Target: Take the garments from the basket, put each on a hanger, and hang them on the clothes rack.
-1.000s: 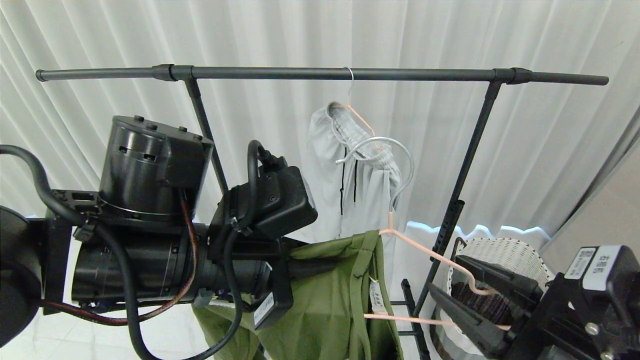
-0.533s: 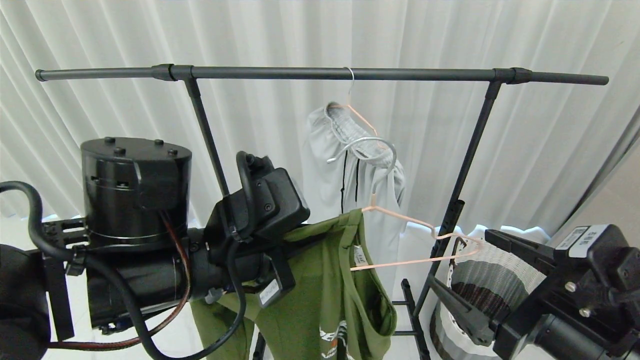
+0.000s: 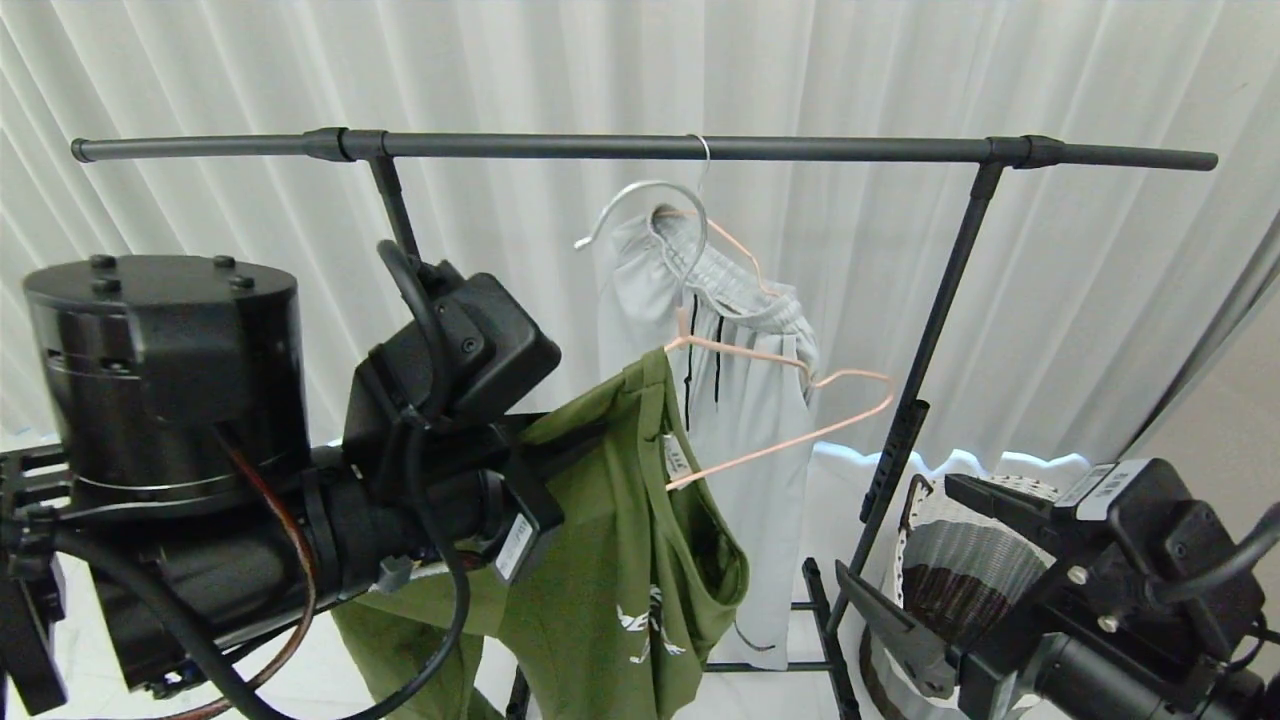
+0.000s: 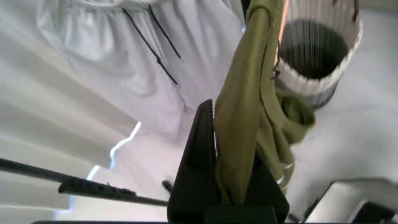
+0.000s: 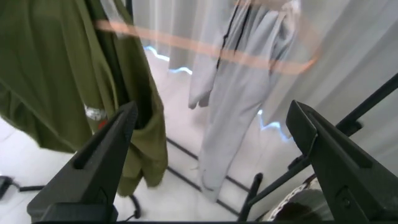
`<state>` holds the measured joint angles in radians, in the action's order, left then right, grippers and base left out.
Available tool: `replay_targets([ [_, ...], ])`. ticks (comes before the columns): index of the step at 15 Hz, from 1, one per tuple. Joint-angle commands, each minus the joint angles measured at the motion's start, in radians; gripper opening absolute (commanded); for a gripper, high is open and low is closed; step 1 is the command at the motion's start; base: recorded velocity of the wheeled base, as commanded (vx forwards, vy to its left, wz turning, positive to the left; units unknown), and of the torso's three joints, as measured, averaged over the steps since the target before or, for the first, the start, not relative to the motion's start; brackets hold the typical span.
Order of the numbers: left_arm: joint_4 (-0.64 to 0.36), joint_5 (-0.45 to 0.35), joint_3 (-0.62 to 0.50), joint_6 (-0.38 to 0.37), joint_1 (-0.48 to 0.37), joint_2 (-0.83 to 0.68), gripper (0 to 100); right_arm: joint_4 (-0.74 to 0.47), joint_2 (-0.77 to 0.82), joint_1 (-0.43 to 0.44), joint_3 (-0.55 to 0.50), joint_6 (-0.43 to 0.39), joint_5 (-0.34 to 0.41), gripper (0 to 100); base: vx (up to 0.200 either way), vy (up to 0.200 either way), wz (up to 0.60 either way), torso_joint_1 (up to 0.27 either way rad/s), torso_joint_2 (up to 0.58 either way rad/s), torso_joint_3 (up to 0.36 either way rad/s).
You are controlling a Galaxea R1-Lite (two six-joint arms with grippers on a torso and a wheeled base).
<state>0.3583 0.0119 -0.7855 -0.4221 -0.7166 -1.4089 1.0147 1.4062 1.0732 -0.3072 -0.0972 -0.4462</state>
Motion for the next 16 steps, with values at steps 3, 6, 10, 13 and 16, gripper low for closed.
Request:
replay_targets([
  [3,0.001,0.002,-0.041,0.023,-0.037,0.038,0,0.001,0.125,0.002,-0.073,0.145,-0.003,100,0.000,0.000,0.00,0.000,0.00,0.000],
  [6,0.001,0.022,-0.043,0.023,-0.080,0.051,0,0.002,0.212,-0.004,-0.142,0.220,-0.012,100,0.000,0.000,0.00,0.000,0.00,0.000],
  [10,0.001,0.025,-0.049,0.023,-0.080,0.059,0,0.002,0.244,0.007,-0.147,0.218,-0.014,100,0.000,0.000,0.00,0.000,0.00,0.000],
  [13,0.001,0.025,-0.052,0.023,-0.081,0.065,0,0.002,0.266,-0.006,-0.087,0.220,-0.020,100,0.000,0.000,0.00,0.000,0.00,0.000],
  [16,0.001,0.026,-0.047,0.023,-0.080,0.064,0,0.002,0.260,-0.042,-0.039,0.220,-0.023,100,0.000,0.000,0.00,0.000,0.00,0.000],
])
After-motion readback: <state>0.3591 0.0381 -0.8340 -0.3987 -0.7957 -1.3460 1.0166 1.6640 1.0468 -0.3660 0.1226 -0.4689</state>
